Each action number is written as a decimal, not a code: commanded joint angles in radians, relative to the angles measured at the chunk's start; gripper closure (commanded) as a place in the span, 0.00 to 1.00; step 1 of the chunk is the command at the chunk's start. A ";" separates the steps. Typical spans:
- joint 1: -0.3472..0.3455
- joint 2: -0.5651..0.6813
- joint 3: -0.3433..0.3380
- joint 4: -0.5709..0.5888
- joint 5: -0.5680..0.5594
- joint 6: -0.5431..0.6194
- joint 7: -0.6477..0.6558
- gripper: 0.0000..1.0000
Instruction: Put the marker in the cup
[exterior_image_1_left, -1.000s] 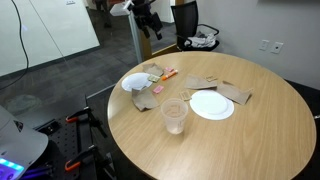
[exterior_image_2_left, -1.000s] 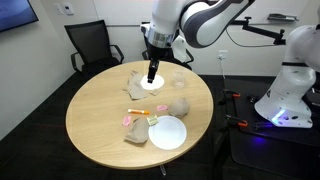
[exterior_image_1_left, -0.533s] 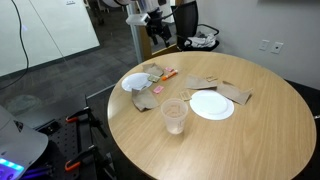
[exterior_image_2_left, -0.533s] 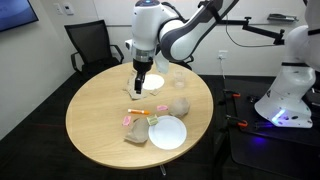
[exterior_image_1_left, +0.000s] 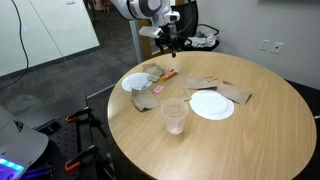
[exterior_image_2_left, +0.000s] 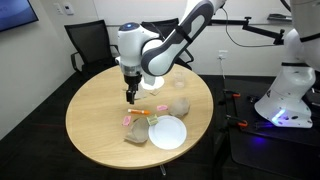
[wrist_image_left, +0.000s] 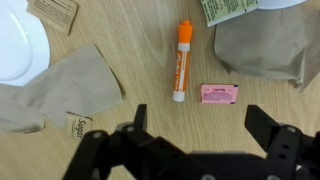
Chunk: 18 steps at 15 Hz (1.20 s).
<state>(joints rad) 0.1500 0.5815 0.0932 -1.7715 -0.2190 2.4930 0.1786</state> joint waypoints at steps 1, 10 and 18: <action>0.005 0.085 -0.010 0.096 0.048 -0.030 -0.073 0.00; 0.004 0.217 -0.020 0.172 0.089 -0.018 -0.107 0.00; -0.001 0.282 -0.025 0.220 0.111 -0.020 -0.106 0.39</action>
<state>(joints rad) 0.1477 0.8420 0.0747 -1.5899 -0.1363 2.4932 0.0982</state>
